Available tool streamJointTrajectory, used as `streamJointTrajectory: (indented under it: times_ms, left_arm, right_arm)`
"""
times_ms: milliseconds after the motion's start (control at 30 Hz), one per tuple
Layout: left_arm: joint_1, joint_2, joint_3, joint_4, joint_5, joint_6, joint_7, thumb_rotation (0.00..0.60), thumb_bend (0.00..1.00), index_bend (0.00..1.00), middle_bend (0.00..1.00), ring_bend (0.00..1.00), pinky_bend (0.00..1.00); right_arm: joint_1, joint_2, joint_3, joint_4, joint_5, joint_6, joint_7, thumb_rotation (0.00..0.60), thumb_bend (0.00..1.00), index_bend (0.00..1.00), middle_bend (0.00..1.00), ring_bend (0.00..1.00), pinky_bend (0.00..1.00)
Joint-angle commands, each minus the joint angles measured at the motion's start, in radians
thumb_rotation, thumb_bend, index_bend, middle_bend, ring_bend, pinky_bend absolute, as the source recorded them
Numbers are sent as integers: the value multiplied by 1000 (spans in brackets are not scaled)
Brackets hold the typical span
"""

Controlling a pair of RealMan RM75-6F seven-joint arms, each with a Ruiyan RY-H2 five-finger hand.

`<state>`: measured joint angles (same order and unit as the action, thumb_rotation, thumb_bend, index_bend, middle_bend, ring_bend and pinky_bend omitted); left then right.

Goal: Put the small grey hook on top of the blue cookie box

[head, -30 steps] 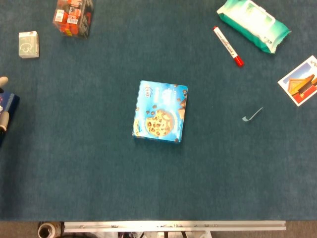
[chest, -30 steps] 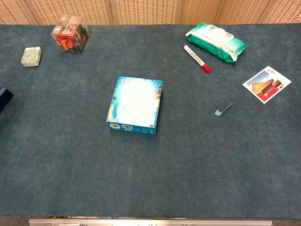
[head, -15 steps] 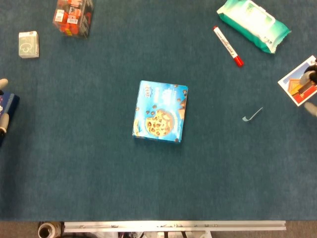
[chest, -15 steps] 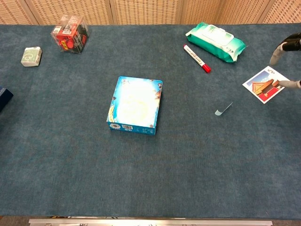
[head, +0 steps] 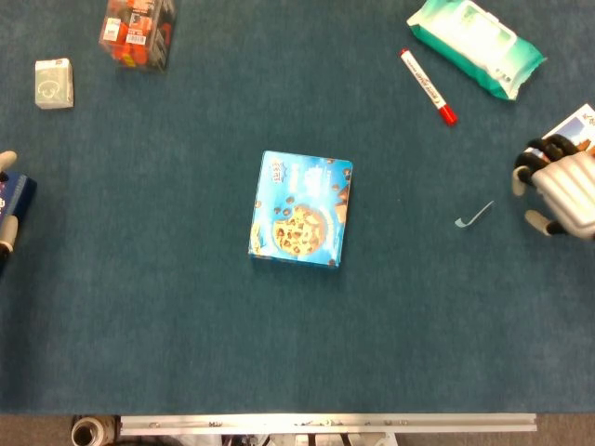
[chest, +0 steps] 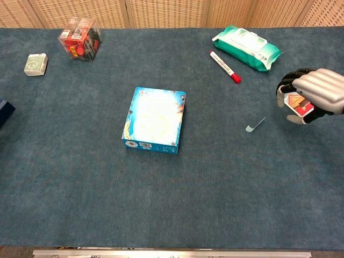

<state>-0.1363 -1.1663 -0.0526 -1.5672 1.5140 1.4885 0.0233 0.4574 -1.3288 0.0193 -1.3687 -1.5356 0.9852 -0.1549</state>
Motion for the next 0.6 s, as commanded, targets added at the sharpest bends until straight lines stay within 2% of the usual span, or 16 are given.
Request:
streamJointTrajectory:
  times_ms: [33,200,467,600]
  left_arm:
    - [4,0,1,5,-1,3,-7,600,373,190,349,318,231]
    - [8,1,3,13,-4,3,-18,600,373,190,349,318,231]
    - [8,4,3,18,-2,1,-26,600,373,190,348,318,228]
    - [7,9,5,16,0,-2,-32,600,373,190,347,318,227]
  right_arm:
    - [14,-50,-8,46,-17,4,11,600,266,505,283,74,13]
    - [14,-120,-15,136,-38,40,27,600,284,537,205,3,0]
    - [6,-214,-24,257,-71,111,52,600,282,522,57,0,0]
    - [5,-249,-31,306,-74,118,80,600,282,514,44,0,0]
